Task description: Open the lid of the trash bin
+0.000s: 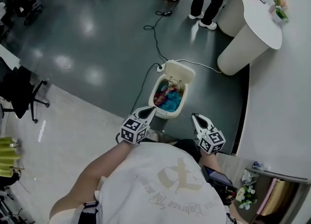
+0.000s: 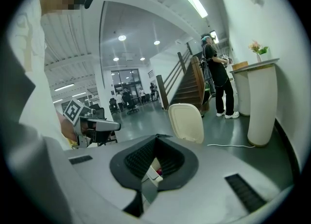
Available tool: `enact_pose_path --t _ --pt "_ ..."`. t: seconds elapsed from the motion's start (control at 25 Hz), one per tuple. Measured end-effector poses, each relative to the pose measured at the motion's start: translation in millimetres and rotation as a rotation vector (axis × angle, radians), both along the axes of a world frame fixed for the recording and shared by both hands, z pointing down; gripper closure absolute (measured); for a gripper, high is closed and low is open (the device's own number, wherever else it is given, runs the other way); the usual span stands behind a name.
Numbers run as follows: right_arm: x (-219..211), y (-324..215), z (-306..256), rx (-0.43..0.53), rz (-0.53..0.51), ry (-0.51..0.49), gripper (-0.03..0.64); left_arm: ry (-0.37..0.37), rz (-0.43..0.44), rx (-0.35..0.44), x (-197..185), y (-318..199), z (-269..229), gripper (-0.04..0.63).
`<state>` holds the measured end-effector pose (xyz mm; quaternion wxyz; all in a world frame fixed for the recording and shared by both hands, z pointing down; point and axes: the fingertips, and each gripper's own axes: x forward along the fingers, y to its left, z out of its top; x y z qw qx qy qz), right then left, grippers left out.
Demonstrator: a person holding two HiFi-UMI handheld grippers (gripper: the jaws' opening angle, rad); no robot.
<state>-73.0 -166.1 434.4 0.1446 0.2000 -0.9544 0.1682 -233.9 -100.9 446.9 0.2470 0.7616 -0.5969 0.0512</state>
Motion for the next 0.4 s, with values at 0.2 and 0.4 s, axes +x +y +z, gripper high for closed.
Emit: enact_pose_path --t 0.2,0.4 --pt "-4.9 -5.2 -3.0 0.005 0.02 -0.002 0.614 -0.003 -0.006 -0.001 -12.2 7.4 -2.4 0.583" --pt "-10.3 2.7 3.0 0.001 0.009 0.005 0.614 0.005 -0.016 -0.004 -19.8 16.4 3.3 0.583"
